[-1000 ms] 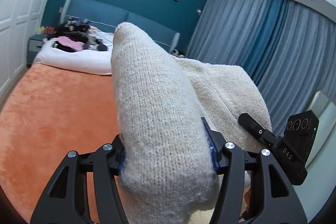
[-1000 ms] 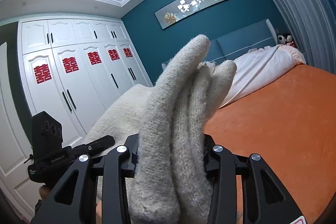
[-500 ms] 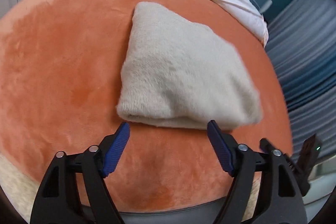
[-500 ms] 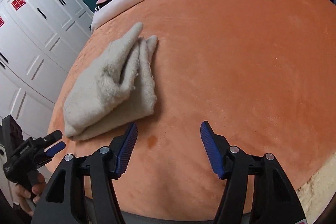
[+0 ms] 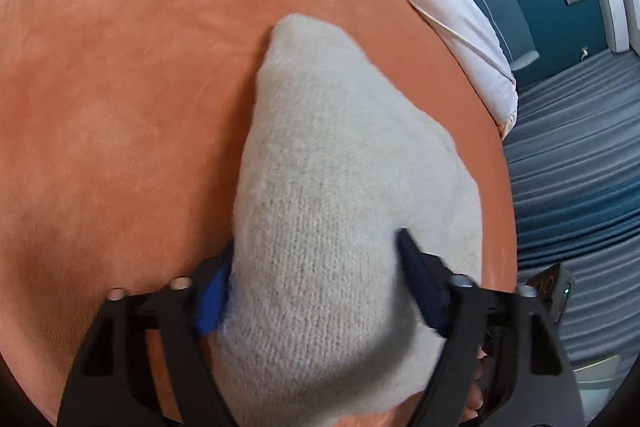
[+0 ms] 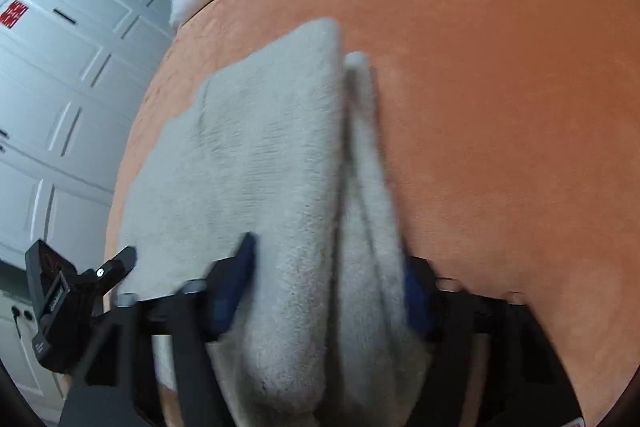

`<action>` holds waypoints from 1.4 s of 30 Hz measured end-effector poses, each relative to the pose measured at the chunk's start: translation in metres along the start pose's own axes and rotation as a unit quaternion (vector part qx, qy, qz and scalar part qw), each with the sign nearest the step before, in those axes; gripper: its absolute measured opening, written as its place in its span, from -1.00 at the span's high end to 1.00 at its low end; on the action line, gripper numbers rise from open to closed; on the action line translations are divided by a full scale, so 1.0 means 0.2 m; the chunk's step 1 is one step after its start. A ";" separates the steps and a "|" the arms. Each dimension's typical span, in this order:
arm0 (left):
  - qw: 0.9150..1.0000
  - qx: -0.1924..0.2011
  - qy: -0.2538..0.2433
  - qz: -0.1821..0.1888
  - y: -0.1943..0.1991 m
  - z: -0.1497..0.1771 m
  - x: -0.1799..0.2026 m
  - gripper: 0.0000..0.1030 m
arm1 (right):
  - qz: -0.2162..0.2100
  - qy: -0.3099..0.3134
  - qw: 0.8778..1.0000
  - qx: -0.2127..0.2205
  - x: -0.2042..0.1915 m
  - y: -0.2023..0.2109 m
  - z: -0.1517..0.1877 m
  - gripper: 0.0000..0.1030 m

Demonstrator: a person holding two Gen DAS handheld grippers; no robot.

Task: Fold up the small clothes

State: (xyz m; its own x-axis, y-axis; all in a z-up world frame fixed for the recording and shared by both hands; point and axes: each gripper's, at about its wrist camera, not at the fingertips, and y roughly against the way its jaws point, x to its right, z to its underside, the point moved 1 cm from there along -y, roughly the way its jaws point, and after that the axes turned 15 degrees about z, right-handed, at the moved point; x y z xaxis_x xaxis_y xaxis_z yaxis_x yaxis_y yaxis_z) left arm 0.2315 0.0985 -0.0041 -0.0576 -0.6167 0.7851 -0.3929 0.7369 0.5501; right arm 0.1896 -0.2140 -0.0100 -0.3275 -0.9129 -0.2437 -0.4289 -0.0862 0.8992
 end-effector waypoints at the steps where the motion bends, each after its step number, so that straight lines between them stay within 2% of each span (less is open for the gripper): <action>1: 1.000 0.000 -0.018 0.000 0.01 -0.01 0.06 -0.04 | -0.011 0.009 0.999 0.033 -0.03 0.11 -0.02 0.36; 2: 0.999 0.000 -0.036 0.005 0.03 -0.03 0.12 0.05 | -0.033 0.009 0.998 0.057 -0.03 0.21 -0.03 0.42; 4: 0.996 0.007 -0.081 0.023 0.08 -0.04 0.28 0.07 | -0.065 0.002 0.993 0.102 0.01 0.42 -0.06 0.47; 6: 0.993 0.009 -0.106 0.053 0.10 -0.03 0.38 0.06 | -0.061 -0.001 0.989 0.137 0.08 0.56 -0.06 0.47; 8: 0.992 -0.005 -0.110 0.056 0.03 0.01 0.40 0.02 | -0.040 -0.010 0.991 0.126 0.21 0.51 -0.05 0.39; 10: 0.994 -0.025 -0.108 0.024 -0.09 0.06 0.32 -0.01 | 0.000 -0.028 0.998 0.057 0.35 0.28 -0.04 0.31; 11: 0.994 -0.044 -0.095 -0.015 -0.18 0.09 0.25 0.00 | 0.038 -0.042 0.998 0.016 0.42 0.16 -0.02 0.33; 12: 0.994 -0.049 -0.087 -0.043 -0.22 0.12 0.20 -0.01 | 0.056 -0.055 0.997 0.001 0.47 0.10 0.01 0.33; 13: 0.995 -0.033 -0.086 -0.041 -0.20 0.14 0.18 -0.02 | 0.017 -0.074 0.997 0.030 0.50 0.17 0.03 0.33; 15: 0.995 -0.017 -0.088 -0.037 -0.12 0.16 0.22 -0.03 | 0.027 -0.080 0.993 0.078 0.48 0.35 0.07 0.33; 17: 0.993 -0.007 -0.107 -0.048 -0.05 0.16 0.27 -0.01 | 0.014 -0.044 0.992 0.122 0.40 0.51 0.10 0.36; 20: 0.988 -0.013 -0.135 -0.079 -0.07 0.17 0.32 -0.01 | 0.025 0.026 0.994 0.102 0.28 0.46 0.14 0.47; 22: 0.985 -0.025 -0.137 -0.103 -0.11 0.17 0.30 -0.02 | 0.086 0.061 0.993 0.044 0.28 0.22 0.19 0.54; 23: 0.985 -0.028 -0.133 -0.108 -0.13 0.18 0.30 -0.05 | 0.097 0.062 0.992 0.042 0.25 0.16 0.18 0.57; 25: 0.984 -0.022 -0.135 -0.117 -0.10 0.19 0.35 -0.04 | 0.101 0.058 0.991 0.064 0.22 0.24 0.19 0.58; 28: 0.977 -0.021 -0.167 -0.131 -0.02 0.25 0.43 -0.02 | 0.087 0.055 0.989 0.109 0.17 0.45 0.26 0.57; 32: 0.963 -0.027 -0.219 -0.157 -0.01 0.36 0.52 -0.03 | 0.128 0.077 0.977 0.150 0.12 0.57 0.40 0.49; 35: 0.955 -0.029 -0.242 -0.171 0.00 0.46 0.57 -0.14 | 0.131 0.069 0.978 0.147 0.17 0.62 0.45 0.49; 39: 0.954 -0.031 -0.243 -0.171 0.02 0.53 0.59 -0.18 | 0.118 0.047 0.983 0.133 0.19 0.62 0.37 0.49; 41: 0.952 -0.032 -0.246 -0.178 0.01 0.54 0.59 -0.18 | 0.133 0.046 0.985 0.101 0.20 0.50 0.33 0.49; 42: 0.950 -0.035 -0.250 -0.185 0.00 0.54 0.58 -0.18 | 0.152 0.047 0.985 0.071 0.24 0.40 0.32 0.49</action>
State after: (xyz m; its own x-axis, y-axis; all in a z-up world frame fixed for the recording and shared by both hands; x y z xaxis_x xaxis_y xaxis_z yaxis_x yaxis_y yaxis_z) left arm 0.1250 -0.0036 0.0568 -0.3628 -0.8783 0.3115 -0.4098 0.4505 0.7932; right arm 0.0858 -0.2380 0.0266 -0.3833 -0.9210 0.0696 -0.4380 0.2475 0.8642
